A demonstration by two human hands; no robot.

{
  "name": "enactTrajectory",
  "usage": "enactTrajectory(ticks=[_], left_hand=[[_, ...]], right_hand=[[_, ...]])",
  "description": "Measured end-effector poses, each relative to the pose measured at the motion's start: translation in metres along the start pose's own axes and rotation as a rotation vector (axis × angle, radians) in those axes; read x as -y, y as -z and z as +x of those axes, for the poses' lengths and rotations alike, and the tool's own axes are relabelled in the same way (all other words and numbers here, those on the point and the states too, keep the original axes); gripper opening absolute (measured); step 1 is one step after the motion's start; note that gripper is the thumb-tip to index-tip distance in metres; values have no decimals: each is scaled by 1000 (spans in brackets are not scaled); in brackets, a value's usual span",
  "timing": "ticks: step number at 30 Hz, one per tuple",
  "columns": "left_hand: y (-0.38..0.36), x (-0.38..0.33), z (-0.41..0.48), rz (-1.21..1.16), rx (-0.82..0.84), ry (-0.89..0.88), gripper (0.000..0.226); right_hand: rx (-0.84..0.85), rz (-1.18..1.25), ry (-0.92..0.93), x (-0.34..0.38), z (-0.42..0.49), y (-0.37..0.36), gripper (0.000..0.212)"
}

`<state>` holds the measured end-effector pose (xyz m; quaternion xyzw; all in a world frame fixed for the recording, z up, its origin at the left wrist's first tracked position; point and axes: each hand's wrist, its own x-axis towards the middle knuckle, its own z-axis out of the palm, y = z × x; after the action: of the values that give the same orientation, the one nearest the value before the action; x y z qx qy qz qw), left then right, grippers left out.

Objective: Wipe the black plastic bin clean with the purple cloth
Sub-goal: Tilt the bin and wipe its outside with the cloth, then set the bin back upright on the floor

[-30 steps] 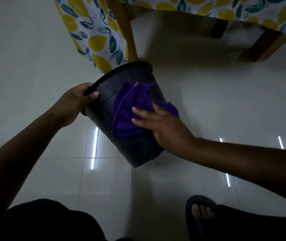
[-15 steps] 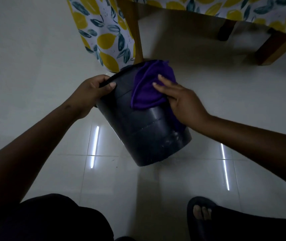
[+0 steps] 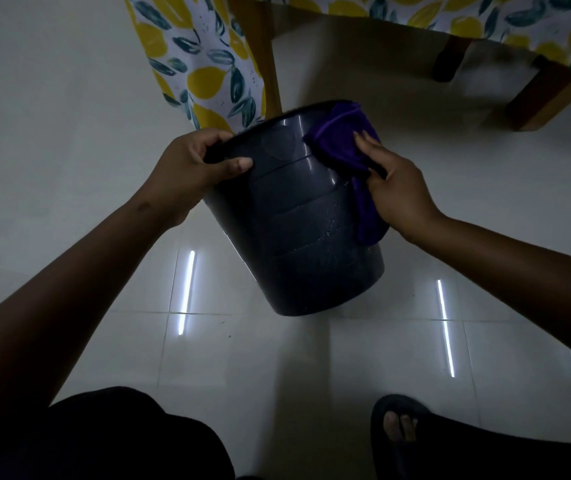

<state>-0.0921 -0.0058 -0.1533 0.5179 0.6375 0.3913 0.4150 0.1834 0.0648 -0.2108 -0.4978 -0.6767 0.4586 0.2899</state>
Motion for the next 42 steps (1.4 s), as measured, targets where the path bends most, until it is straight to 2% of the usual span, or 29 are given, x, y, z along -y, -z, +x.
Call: enactTrajectory(ticks=[7,13,19,24,28,35,38,42], left_hand=[[-12,-12,2,81,-49,-84,16],[-23,-25,2,205,-121,-190,19],[-38,-26,4,224,-197,-214,14],[-51,-22,2,267,-188,-243,12],[-62,-10,-1,362,-133,-325,14],[-64,0,-1,537,-70,-483,15],[-66,9,-6,620,-10,-561,7],[-63,21,-8,674,44,-626,11]], right_hand=[[-23,138,-183,-9,8,7,55],[-51,197,-291,-13,-5,5,48],[-164,165,-270,14,-43,-18,47],[-228,131,-214,29,-39,-18,47],[-294,257,-249,21,-8,-2,52],[-347,740,-489,9,20,44,72],[-334,800,-431,10,19,78,71],[-335,650,-258,20,-5,112,70]])
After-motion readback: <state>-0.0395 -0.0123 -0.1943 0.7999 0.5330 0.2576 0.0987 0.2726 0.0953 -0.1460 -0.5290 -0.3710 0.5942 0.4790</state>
